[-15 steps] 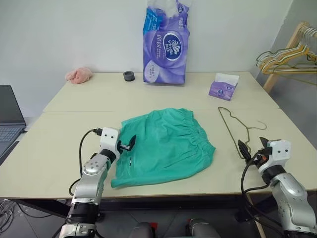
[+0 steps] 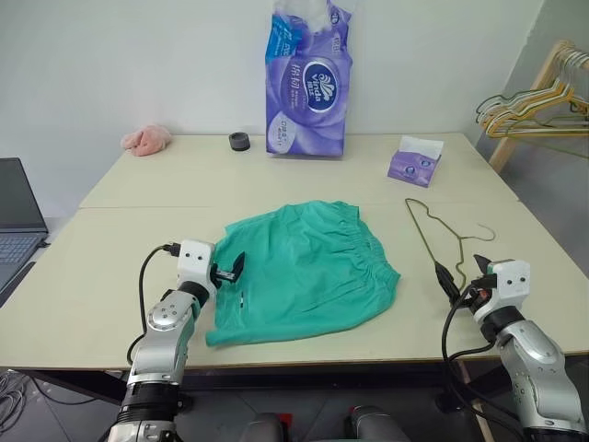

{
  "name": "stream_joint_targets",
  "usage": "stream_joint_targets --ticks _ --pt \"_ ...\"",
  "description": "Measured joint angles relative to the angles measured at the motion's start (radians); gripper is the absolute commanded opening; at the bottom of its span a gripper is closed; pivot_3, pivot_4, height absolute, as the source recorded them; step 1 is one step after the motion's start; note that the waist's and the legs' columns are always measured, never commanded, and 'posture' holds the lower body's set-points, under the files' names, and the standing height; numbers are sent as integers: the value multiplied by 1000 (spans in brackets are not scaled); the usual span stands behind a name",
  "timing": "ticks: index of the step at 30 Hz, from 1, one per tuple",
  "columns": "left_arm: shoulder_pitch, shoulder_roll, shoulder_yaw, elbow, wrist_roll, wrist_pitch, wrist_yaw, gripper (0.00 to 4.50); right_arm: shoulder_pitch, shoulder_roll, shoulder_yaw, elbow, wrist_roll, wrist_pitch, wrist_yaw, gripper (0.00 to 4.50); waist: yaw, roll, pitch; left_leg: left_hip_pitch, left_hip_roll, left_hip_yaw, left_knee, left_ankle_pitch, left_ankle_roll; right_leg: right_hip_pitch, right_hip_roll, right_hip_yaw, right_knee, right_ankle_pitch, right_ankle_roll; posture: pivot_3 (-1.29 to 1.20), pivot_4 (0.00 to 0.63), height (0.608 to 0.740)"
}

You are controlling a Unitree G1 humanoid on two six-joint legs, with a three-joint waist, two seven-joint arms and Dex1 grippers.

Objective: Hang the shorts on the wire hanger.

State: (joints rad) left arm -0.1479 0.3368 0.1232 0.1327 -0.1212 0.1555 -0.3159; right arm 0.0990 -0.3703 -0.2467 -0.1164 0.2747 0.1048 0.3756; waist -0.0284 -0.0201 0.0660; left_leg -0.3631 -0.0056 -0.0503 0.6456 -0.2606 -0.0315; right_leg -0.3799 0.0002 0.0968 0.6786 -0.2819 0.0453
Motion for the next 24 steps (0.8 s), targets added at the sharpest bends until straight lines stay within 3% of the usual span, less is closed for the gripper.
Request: stream_joint_targets --ticks 8,13,21,24 --pt "24 1 2 -28 -9 13 -9 4477 0 0 10 0 -2 -19 4 4500 0 0 0 0 0 0 0 0 0 0 0 0 0 0 0 15 24 740" --pt "58 62 -5 -69 -44 3 -135 4477 6 -10 25 -9 -15 -35 30 4500 -3 0 0 0 0 0 0 0 0 0 0 0 0 0 -1 -2 29 740" --pt "36 335 -52 -132 -182 113 -562 4477 98 -163 85 -125 -21 -92 243 4500 -8 -1 3 0 1 1 -1 0 0 0 0 0 -1 -5 -8 -31 37 740" --pt "61 502 -100 -199 -243 192 -793 4477 123 -251 132 -167 -43 -135 345 4500 -22 -2 6 0 1 1 -2 0 0 -1 0 0 -1 -6 -10 -39 39 740"
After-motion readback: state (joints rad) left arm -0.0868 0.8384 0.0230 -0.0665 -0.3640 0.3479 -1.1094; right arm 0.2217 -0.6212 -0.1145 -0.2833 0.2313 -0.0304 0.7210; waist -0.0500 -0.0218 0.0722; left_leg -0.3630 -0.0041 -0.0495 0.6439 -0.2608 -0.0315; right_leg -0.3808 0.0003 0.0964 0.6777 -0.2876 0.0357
